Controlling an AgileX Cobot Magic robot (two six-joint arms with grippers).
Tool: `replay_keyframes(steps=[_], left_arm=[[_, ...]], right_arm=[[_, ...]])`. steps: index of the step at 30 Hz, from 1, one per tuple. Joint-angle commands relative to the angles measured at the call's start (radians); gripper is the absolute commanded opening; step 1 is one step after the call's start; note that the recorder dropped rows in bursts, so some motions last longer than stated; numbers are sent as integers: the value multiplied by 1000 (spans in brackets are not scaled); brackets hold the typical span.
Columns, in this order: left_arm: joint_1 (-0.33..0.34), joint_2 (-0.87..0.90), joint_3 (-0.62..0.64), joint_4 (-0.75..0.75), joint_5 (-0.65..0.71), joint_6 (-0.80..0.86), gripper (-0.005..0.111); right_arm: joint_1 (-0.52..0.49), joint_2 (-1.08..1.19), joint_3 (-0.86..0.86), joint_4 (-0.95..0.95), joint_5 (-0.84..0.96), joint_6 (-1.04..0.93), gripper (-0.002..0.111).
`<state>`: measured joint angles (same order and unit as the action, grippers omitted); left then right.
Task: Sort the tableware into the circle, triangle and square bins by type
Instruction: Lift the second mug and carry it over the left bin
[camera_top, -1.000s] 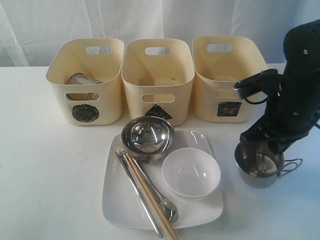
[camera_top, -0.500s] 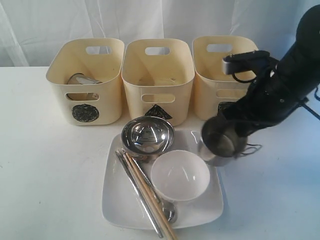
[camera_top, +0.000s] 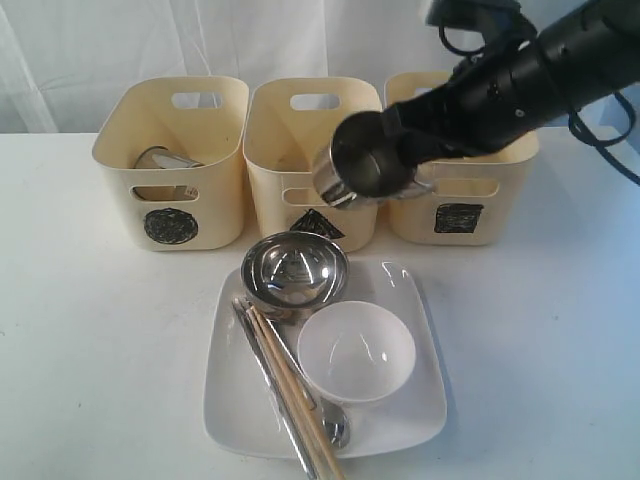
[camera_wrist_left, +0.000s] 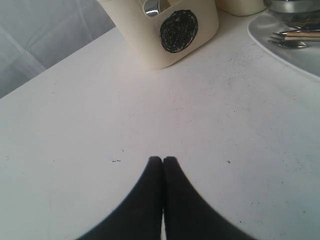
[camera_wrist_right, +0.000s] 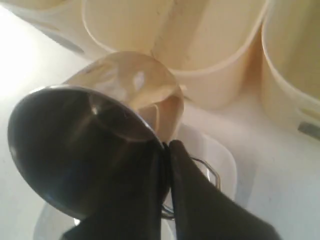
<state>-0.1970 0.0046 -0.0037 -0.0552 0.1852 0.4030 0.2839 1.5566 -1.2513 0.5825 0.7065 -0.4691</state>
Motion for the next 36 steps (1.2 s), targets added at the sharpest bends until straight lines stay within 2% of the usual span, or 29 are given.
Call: replay_keyframes(steps=[1, 10, 14, 29, 36], left_arm=[[-4, -5, 4, -3, -2, -2, 0], [-4, -5, 4, -3, -2, -2, 0], [-4, -5, 4, -3, -2, -2, 0], [-4, -5, 4, -3, -2, -2, 0], [-4, -5, 4, -3, -2, -2, 0]], right_arm=[[-3, 34, -39, 300, -109, -239, 0], [69, 215, -105, 897, -172, -859, 0], [109, 320, -183, 1045, -170, -1014, 0], [174, 598, -512, 1058, -101, -1098, 0], [174, 650, -544, 1058, -104, -1045, 0]])
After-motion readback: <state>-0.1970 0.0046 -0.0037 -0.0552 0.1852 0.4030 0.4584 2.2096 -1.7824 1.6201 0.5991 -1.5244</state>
